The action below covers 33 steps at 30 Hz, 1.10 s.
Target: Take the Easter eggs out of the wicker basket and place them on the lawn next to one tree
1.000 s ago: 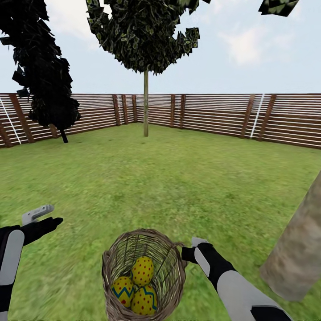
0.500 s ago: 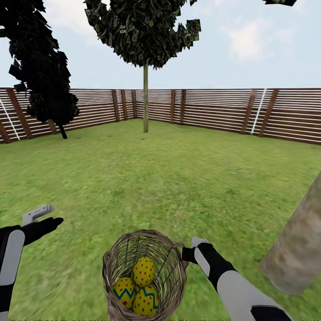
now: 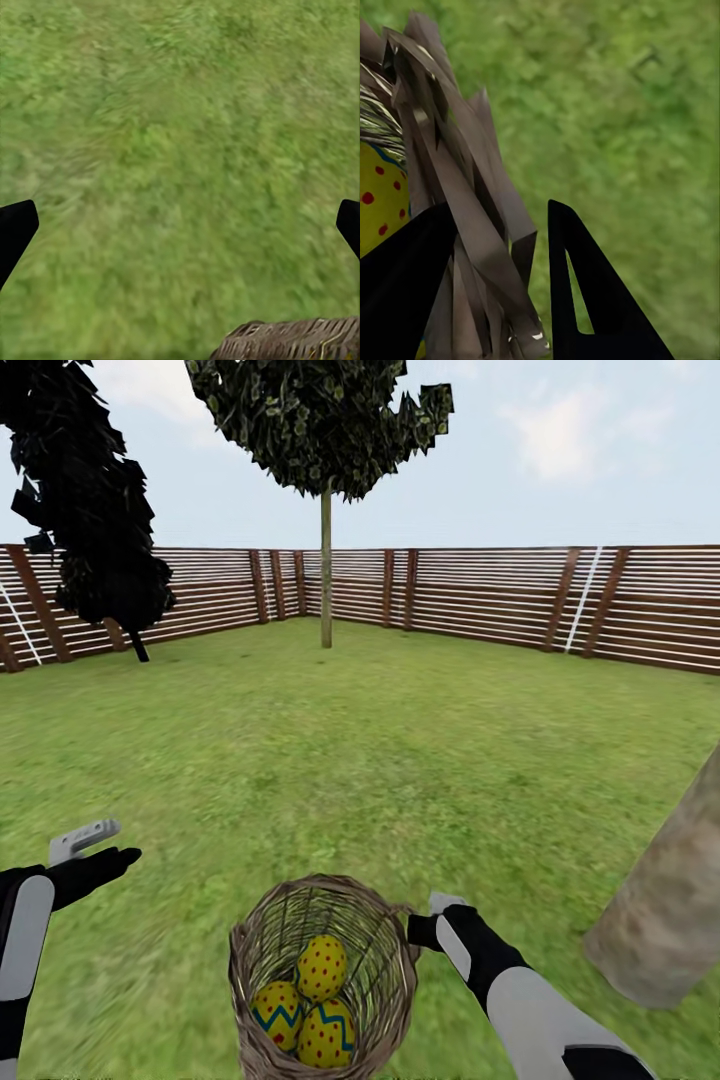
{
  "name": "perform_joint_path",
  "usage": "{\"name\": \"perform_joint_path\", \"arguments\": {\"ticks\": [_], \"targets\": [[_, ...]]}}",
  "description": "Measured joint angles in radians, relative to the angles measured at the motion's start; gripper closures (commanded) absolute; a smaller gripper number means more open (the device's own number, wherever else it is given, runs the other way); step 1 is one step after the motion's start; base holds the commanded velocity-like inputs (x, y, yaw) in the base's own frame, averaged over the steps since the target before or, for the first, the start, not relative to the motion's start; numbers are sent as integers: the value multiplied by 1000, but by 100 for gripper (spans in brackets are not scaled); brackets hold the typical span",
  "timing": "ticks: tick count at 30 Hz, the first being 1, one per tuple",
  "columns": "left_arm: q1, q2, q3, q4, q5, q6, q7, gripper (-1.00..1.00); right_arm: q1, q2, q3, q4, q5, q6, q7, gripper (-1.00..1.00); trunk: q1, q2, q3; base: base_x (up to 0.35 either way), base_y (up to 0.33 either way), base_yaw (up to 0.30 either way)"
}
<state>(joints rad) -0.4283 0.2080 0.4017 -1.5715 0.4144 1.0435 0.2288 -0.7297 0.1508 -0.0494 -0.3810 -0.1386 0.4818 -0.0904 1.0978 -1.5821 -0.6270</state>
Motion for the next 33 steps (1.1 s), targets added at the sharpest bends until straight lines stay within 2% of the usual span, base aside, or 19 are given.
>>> {"name": "perform_joint_path", "arguments": {"ticks": [11, 33], "targets": [[0, 0, 0, 0, 0, 0, 0, -100, 0, 0, -1, -1, 0, -1, 1, 100, 42, -77, -51, 0, 0, 0], [0, 1, 0, 0, -1, 0, 0, -100, 0, -6, -1, -2, -2, -2, 2, 100, 127, -231, -121, 0, 0, 0]]}}
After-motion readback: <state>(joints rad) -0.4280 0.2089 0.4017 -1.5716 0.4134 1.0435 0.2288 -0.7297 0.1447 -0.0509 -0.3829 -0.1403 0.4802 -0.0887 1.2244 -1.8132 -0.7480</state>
